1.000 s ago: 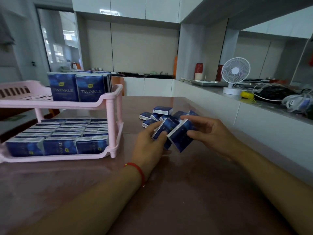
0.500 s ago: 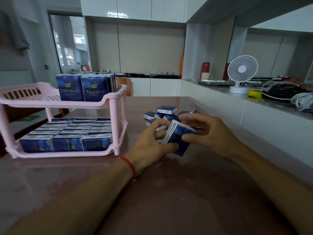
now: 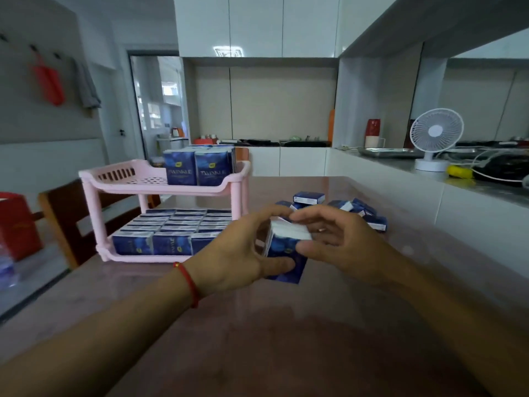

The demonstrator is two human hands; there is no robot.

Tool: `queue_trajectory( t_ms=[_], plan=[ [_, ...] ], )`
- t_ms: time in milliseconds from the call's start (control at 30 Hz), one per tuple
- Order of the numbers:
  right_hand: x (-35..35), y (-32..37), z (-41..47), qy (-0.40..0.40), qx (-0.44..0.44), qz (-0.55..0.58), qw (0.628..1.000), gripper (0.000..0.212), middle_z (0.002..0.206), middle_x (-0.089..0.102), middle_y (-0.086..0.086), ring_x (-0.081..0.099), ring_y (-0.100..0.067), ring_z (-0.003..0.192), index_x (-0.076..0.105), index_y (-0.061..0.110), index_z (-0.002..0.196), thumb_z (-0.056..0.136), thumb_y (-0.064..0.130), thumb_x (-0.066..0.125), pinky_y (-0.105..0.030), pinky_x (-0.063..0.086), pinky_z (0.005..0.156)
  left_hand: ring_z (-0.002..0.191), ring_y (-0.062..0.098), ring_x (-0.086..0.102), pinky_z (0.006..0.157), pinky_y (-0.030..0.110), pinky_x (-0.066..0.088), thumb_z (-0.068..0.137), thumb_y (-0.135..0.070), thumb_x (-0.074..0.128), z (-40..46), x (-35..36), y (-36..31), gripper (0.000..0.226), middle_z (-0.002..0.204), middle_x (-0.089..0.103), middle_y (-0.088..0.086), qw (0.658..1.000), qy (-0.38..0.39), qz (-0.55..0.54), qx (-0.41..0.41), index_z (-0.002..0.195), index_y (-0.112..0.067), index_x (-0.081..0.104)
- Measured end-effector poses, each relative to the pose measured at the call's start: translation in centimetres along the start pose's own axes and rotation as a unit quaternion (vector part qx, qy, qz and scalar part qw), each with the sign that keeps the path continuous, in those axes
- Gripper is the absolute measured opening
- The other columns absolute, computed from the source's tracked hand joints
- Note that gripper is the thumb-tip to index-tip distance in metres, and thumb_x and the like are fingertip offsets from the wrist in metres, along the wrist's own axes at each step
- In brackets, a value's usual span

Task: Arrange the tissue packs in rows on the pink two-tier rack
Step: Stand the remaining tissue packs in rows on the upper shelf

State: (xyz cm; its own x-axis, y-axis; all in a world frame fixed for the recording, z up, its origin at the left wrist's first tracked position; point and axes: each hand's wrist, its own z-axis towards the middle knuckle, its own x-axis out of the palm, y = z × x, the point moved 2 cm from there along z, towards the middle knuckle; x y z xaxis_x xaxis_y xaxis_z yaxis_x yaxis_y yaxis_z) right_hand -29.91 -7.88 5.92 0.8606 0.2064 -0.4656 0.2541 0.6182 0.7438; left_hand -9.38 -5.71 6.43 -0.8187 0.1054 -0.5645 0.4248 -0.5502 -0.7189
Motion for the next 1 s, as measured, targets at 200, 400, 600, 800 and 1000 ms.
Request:
queue_trajectory(
  t_ms=[200, 400, 600, 800, 1000],
  plan=[
    [4.5, 3.4, 2.5, -0.080, -0.018, 0.017, 0.996, 0.023, 0.116, 0.068, 0.012, 0.064, -0.006, 0.110, 0.065, 0.028, 0.118, 0.096, 0.035, 0.062, -0.032, 0.056, 0.092, 0.107, 0.016, 0.070, 0.089, 0.034, 0.058, 0.078, 0.003, 0.078, -4.6, -10.1, -2.3, 0.051, 0.113, 0.073, 0.003, 0.995, -0.090, -0.038, -0.021, 0.121, -0.018, 0.063],
    [8.4, 2.6, 7.8, -0.283, 0.018, -0.031, 0.958, 0.028, 0.130, 0.055, 0.001, 0.058, -0.014, 0.110, 0.050, 0.025, 0.126, 0.099, 0.023, 0.055, -0.027, 0.050, 0.085, 0.102, 0.023, 0.069, 0.073, 0.023, 0.055, 0.079, 0.004, 0.075, -4.7, -20.5, -1.7, 0.044, 0.110, 0.070, 0.010, 0.976, -0.205, 0.040, -0.059, 0.116, -0.016, 0.061],
    [11.1, -0.3, 9.3, -0.287, 0.029, -0.041, 0.957, 0.039, 0.139, 0.043, -0.003, 0.046, -0.015, 0.122, 0.042, 0.023, 0.138, 0.100, 0.031, 0.046, -0.033, 0.039, 0.097, 0.096, 0.019, 0.064, 0.073, 0.024, 0.052, 0.077, 0.000, 0.075, -0.4, -25.6, -0.4, 0.048, 0.108, 0.064, 0.006, 0.963, -0.219, 0.104, -0.114, 0.119, -0.015, 0.057],
    [11.2, -3.4, 8.5, -0.209, 0.059, 0.012, 0.976, 0.065, 0.144, 0.044, 0.008, 0.044, -0.011, 0.133, 0.041, 0.037, 0.138, 0.082, 0.069, 0.031, -0.046, 0.039, 0.112, 0.102, 0.026, 0.061, 0.088, 0.038, 0.056, 0.076, -0.002, 0.078, 4.9, -27.1, 3.4, 0.052, 0.113, 0.061, 0.008, 0.958, -0.126, 0.167, -0.195, 0.117, -0.022, 0.054],
    [12.1, -2.6, 8.4, -0.158, 0.062, 0.072, 0.983, 0.048, 0.134, 0.054, 0.021, 0.052, -0.002, 0.125, 0.046, 0.045, 0.132, 0.089, 0.062, 0.033, -0.038, 0.044, 0.106, 0.111, 0.034, 0.061, 0.095, 0.049, 0.056, 0.076, 0.003, 0.077, 7.1, -26.7, 6.9, 0.053, 0.121, 0.058, 0.014, 0.968, -0.097, 0.109, -0.207, 0.120, -0.017, 0.055]
  ],
)
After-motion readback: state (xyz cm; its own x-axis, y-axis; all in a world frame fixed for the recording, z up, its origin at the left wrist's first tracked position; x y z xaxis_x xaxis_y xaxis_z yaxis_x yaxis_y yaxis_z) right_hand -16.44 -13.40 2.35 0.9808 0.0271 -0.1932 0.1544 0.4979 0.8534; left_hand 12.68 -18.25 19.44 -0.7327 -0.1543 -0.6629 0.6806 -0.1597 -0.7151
